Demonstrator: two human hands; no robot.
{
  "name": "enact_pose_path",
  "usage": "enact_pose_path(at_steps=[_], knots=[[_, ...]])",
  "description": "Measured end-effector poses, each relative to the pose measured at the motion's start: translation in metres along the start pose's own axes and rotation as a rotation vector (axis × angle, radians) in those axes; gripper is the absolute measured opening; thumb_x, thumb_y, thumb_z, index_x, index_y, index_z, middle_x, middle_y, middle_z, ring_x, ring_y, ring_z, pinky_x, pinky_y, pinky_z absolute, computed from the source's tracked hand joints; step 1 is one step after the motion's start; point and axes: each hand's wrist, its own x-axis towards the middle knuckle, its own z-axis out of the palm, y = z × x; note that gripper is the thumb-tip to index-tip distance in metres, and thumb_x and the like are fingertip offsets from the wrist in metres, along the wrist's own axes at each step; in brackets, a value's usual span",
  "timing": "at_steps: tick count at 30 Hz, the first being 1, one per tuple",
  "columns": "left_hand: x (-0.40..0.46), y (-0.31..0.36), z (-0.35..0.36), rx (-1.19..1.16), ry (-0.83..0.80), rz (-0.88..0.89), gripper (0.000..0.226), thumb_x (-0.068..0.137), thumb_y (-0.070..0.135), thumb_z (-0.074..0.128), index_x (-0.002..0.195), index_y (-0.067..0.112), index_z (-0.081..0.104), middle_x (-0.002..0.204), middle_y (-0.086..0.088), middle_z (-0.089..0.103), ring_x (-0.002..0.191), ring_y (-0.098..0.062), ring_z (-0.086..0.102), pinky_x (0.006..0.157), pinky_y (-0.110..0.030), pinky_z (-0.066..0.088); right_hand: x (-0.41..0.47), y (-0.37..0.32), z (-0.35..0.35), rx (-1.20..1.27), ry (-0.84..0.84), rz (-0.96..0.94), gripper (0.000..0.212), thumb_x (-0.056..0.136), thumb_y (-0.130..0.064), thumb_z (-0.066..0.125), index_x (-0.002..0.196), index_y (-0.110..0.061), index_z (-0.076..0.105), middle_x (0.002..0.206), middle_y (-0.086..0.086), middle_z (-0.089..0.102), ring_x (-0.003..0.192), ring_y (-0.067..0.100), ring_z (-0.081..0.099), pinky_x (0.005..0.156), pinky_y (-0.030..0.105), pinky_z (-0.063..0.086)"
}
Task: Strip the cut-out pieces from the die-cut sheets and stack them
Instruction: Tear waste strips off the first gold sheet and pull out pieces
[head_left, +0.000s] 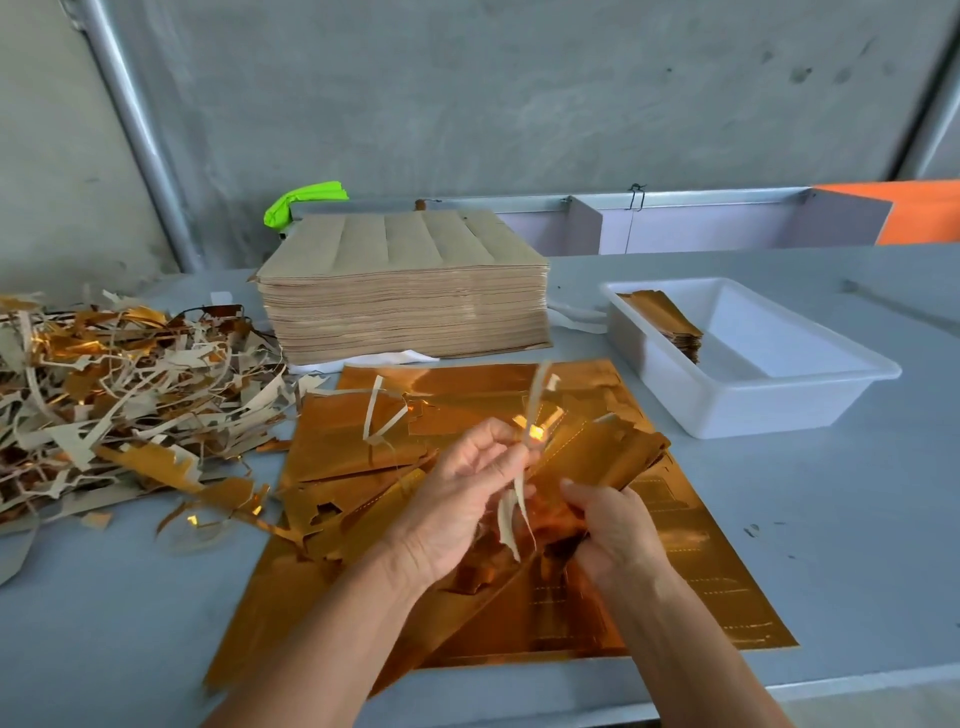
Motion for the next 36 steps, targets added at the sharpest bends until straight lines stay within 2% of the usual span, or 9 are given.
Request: enact_pose_path(at_steps=[6, 9, 11, 17, 21, 25, 28, 32, 36], knots=[[0.006, 0.024, -0.024, -0.096, 0.388, -0.028, 0.009, 0.097, 0.013, 0.044, 0.097, 0.009, 0.052, 0.068, -0.005, 0.062, 0.063, -0.021, 0.066, 0.062, -0.035, 0.057, 0.005, -0.021, -0.007, 0.083, 0.066, -0.026, 0.045, 0.090, -0.005, 0.058, 0.132, -0.016, 0.043, 0.088, 0.005, 0.060, 0.083, 0.029, 0.059, 0.080, 0.056, 0.046], [0.007, 0.037, -0.035, -0.040, 0.428, -0.026, 0.010, 0.097, 0.015, 0.046, 0.097, 0.008, 0.053, 0.062, 0.000, 0.053, 0.046, -0.009, 0.048, 0.049, -0.024, 0.051, 0.009, -0.033, -0.009, 0.143, 0.044, -0.047, 0.056, 0.090, -0.006, 0.058, 0.141, -0.014, 0.036, 0.103, 0.007, 0.061, 0.113, 0.038, 0.054, 0.095, 0.063, 0.040], [0.008, 0.045, -0.042, 0.110, 0.364, -0.037, 0.010, 0.095, 0.017, 0.050, 0.097, 0.009, 0.055, 0.067, 0.000, 0.051, 0.046, -0.006, 0.043, 0.048, -0.021, 0.046, 0.011, -0.039, -0.010, 0.142, 0.046, -0.076, 0.059, 0.090, -0.007, 0.059, 0.143, -0.014, 0.034, 0.119, 0.009, 0.058, 0.121, 0.039, 0.049, 0.098, 0.064, 0.035], [0.004, 0.051, -0.049, 0.995, 0.124, -0.164, 0.021, 0.079, 0.029, 0.072, 0.094, 0.025, 0.058, 0.093, 0.002, 0.061, 0.081, -0.009, 0.059, 0.065, -0.020, 0.044, 0.013, -0.048, -0.008, 0.155, 0.032, -0.123, 0.059, 0.090, -0.009, 0.060, 0.142, -0.017, 0.035, 0.094, 0.002, 0.056, 0.117, 0.037, 0.052, 0.098, 0.062, 0.038], [0.000, 0.051, -0.054, 1.206, -0.021, -0.343, 0.026, 0.074, 0.032, 0.077, 0.092, 0.028, 0.059, 0.096, 0.008, 0.060, 0.088, -0.006, 0.057, 0.072, -0.023, 0.048, 0.013, -0.052, -0.010, 0.138, 0.026, -0.138, 0.058, 0.091, -0.010, 0.058, 0.143, -0.016, 0.033, 0.095, 0.003, 0.055, 0.117, 0.038, 0.052, 0.099, 0.061, 0.038], [-0.001, 0.054, -0.059, 1.427, -0.060, -0.502, 0.009, 0.081, 0.019, 0.071, 0.084, 0.022, 0.064, 0.090, 0.005, 0.063, 0.082, -0.006, 0.059, 0.067, -0.019, 0.047, 0.011, -0.058, -0.013, 0.138, 0.047, -0.171, 0.056, 0.092, -0.011, 0.057, 0.143, -0.014, 0.034, 0.092, 0.002, 0.055, 0.104, 0.031, 0.055, 0.099, 0.058, 0.038], [0.002, 0.061, -0.067, 1.321, -0.001, -0.512, 0.007, 0.084, 0.015, 0.067, 0.081, 0.020, 0.065, 0.087, 0.002, 0.064, 0.081, -0.010, 0.060, 0.068, -0.022, 0.047, 0.011, -0.065, -0.020, 0.185, 0.119, -0.192, 0.051, 0.093, -0.012, 0.057, 0.140, -0.010, 0.038, 0.101, 0.005, 0.058, 0.100, 0.028, 0.055, 0.101, 0.054, 0.040], [0.008, 0.071, -0.072, 0.857, 0.366, -0.411, 0.006, 0.092, 0.012, 0.058, 0.089, 0.012, 0.064, 0.085, -0.006, 0.063, 0.086, -0.019, 0.060, 0.081, -0.033, 0.049, 0.009, -0.078, -0.035, 0.239, 0.310, -0.222, 0.043, 0.093, -0.018, 0.057, 0.135, -0.013, 0.045, 0.121, 0.006, 0.060, 0.097, 0.023, 0.059, 0.095, 0.039, 0.048], [0.010, 0.077, -0.080, 0.764, 0.646, -0.316, 0.021, 0.099, 0.018, 0.045, 0.090, 0.007, 0.060, 0.067, -0.004, 0.050, 0.059, -0.013, 0.044, 0.055, -0.023, 0.036, 0.003, -0.087, -0.047, 0.215, 0.359, -0.234, 0.051, 0.094, -0.028, 0.056, 0.141, -0.015, 0.040, 0.128, 0.003, 0.056, 0.111, 0.023, 0.056, 0.096, 0.035, 0.042]])
